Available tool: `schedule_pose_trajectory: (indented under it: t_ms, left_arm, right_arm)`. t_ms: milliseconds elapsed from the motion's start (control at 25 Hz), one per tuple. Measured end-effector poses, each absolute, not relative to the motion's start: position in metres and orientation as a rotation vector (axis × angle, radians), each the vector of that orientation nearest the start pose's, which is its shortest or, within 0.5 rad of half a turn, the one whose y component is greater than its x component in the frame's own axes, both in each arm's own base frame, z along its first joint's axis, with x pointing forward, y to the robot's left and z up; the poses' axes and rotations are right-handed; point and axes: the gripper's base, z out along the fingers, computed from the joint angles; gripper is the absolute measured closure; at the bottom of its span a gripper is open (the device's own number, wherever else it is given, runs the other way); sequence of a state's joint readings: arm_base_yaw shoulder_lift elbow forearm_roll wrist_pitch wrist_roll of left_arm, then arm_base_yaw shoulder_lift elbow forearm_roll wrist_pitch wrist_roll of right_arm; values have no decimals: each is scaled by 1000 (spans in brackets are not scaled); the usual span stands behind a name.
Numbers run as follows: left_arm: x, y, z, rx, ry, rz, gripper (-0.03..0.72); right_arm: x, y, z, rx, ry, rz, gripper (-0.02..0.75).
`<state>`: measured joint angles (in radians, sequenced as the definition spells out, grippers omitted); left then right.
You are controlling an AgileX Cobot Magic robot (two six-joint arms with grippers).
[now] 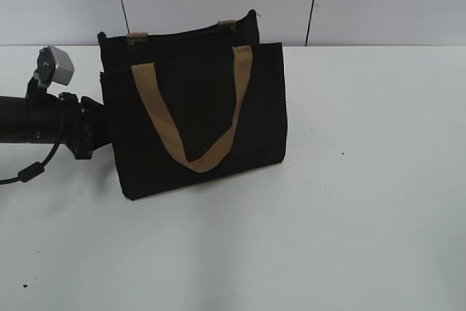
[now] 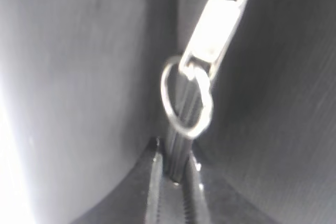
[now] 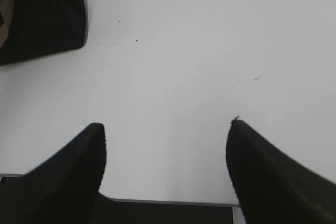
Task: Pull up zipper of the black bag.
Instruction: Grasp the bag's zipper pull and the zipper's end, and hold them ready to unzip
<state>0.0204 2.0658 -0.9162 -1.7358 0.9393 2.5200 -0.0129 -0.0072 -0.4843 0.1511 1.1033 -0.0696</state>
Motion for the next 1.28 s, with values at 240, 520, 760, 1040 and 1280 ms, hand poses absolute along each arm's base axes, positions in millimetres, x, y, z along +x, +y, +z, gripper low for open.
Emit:
schedule_pose_trajectory:
  t_ms: [240,520,760,1040,1280]
  left_arm:
    - [348,-65,108,1046,1835,-684,614]
    - [348,-65,134,1055,1775,-638,650]
    - [349,-53,149,965,1800,-636,650]
    - [348,-38,164,882,1765,-680,650]
    - [345,-41,168,896,1717,-743,650]
  right_arm:
    - [-6,12,270,-69,2086,134,193]
    - [-5,19,274,-97,2072,225,193]
    - [22,27,312,-301,2129,249,231]
    - [85,38,374,-558,2179,331,375]
    - [156,44,397,-742,2196,405,410]
